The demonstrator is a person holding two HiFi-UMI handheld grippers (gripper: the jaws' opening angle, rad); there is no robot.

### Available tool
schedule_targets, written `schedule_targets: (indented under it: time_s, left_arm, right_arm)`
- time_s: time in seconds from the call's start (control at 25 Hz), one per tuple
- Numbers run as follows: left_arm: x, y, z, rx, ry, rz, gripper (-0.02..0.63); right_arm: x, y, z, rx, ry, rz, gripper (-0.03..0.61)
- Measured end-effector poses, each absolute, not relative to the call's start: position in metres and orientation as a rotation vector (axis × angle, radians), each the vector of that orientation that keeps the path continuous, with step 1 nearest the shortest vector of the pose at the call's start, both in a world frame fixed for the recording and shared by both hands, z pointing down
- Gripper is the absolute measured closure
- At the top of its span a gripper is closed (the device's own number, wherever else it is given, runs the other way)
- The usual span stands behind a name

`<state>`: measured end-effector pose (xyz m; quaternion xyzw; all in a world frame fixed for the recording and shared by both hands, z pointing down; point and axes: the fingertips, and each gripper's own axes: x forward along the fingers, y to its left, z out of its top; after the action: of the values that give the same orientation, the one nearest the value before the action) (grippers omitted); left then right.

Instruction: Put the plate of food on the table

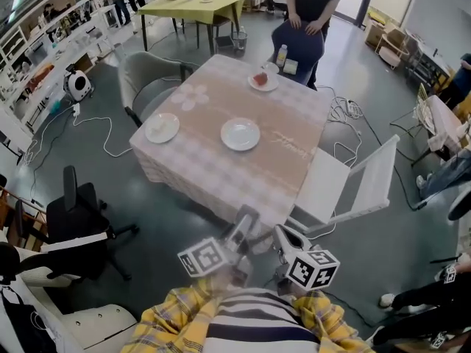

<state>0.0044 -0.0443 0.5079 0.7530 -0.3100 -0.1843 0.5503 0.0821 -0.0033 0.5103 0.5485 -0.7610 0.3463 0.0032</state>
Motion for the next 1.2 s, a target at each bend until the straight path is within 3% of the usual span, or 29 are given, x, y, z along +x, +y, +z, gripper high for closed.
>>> schedule_targets:
  time_s: [1.2]
  left_arm:
    - [0.041, -0.251, 0.536, 1.658, -0.991, -0.509, 0.528]
  right_arm:
    - [0.106, -0.235, 0.526, 1.421, -2.437, 0.921, 0.581]
